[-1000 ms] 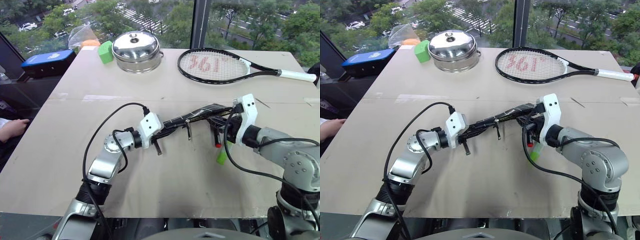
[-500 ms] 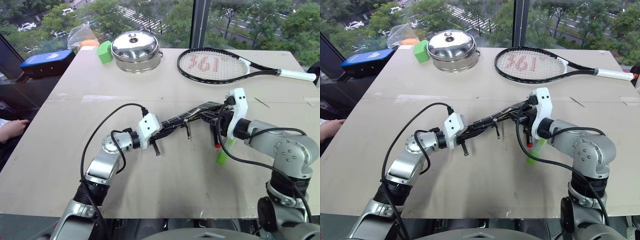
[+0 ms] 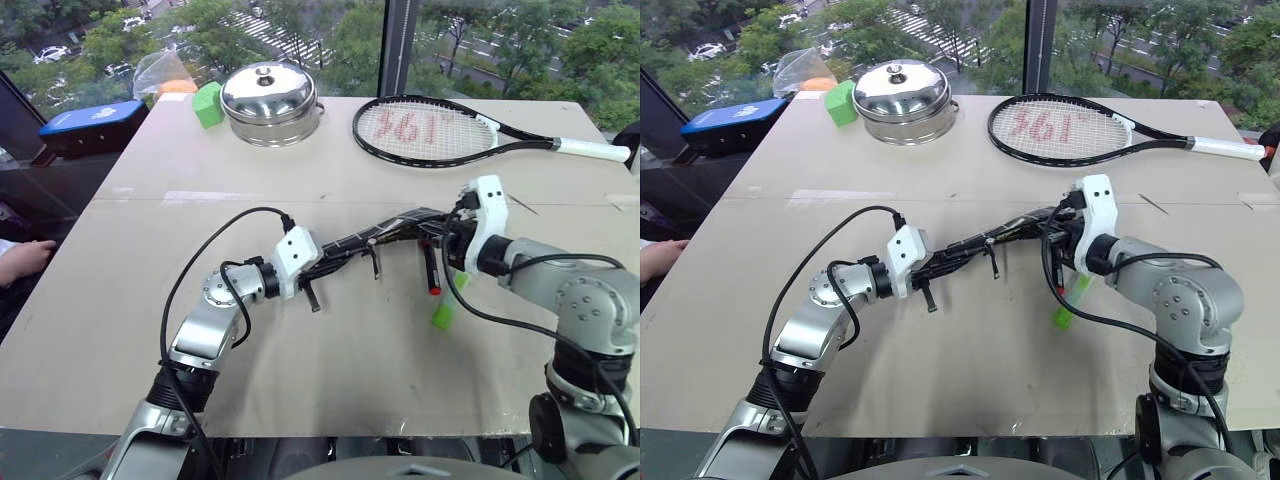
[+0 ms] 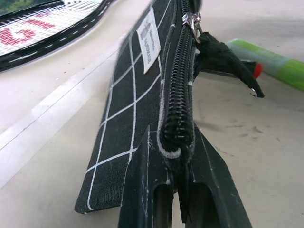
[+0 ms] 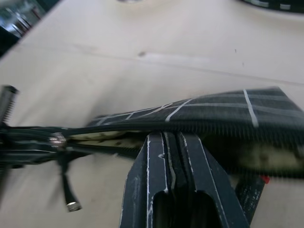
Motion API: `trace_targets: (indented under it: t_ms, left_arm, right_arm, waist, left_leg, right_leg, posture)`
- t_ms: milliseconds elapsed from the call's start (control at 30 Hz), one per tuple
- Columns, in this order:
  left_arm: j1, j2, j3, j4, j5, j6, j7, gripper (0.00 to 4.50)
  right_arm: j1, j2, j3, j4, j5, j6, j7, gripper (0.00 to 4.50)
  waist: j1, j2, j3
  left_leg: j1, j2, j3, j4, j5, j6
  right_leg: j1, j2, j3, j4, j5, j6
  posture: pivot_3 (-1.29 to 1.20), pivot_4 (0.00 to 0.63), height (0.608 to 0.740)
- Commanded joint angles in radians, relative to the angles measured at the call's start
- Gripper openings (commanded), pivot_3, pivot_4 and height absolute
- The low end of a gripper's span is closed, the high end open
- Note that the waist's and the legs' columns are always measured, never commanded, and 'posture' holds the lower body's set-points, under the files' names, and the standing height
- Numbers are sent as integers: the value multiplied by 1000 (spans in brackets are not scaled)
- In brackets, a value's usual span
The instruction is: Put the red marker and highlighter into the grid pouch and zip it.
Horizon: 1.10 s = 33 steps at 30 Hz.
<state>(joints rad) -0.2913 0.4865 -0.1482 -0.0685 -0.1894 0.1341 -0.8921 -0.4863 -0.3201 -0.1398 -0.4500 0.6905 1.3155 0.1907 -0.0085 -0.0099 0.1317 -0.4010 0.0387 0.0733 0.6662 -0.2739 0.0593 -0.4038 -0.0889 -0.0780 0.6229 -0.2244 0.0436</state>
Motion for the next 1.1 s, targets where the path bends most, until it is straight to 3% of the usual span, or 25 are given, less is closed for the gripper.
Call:
trace_targets:
  t_ms: [33, 200, 400, 433, 500, 733, 933, 1100]
  left_arm:
    - [-16, -3, 9, 5, -10, -46, -12, 0]
    - [-25, -2, 8, 32, 6, -50, -3, 0]
    - [-28, 16, 18, 65, 26, -67, -1, 0]
    - [-30, 19, 20, 67, 27, -67, -1, 0]
    - [-33, 24, 25, 72, 28, -66, 0, 0]
    - [-35, 43, 37, 80, 26, -53, 8, 0]
    - [-43, 58, 45, 92, 26, -48, 1, 0]
    - [-49, 85, 63, 120, 28, -57, -3, 0]
  right_arm:
    - [-35, -114, 227, -2, -148, -165, 71, 22]
    - [-118, -321, 653, 28, -510, -537, 238, 22]
    - [-221, -345, 830, 198, -802, -851, 324, 22]
    - [-226, -341, 838, 223, -831, -885, 339, 512]
    - [-228, -334, 834, 254, -877, -931, 353, 1204]
    - [-209, -340, 760, 267, -961, -1011, 417, 4479]
    - [-138, -365, 641, 165, -934, -928, 494, 4479]
    - [-48, -253, 360, -61, -677, -537, 529, 4479]
  waist:
    - [-1, 1, 0]
    - [-5, 1, 1]
    - [-4, 0, 1]
    - [-4, 0, 1]
    - [-2, -1, 2]
    - [-2, -1, 2]
    - [-1, -1, 2]
    - [2, -2, 2]
  left_leg:
    - [0, 0, 0, 0, 0, 0]
    - [0, 0, 0, 0, 0, 0]
    - [0, 0, 1, 0, 0, 0]
    - [0, 0, 1, 1, 0, -1]
    - [0, 0, 1, 1, 1, -1]
    - [0, 0, 1, 1, 3, -6]
    - [0, 1, 1, 1, 3, -6]
    - [0, 1, 1, 1, 3, -6]
  right_leg:
    - [0, 0, 0, 0, 0, 0]
    - [0, 1, 1, -1, -1, -1]
    - [0, 1, 0, -1, 0, 2]
    - [0, 1, 0, -1, 0, 2]
    - [0, 1, 0, -1, 0, 2]
    - [0, 0, 0, -1, 0, 2]
    - [0, 0, 0, -1, 0, 2]
    - [0, 0, -1, 0, 0, 1]
  posture:
    - [0, 150, 740]
    - [0, 150, 740]
    - [0, 150, 740]
    - [0, 150, 740]
    - [0, 150, 740]
    - [0, 150, 740]
    - [0, 150, 740]
    - [0, 150, 740]
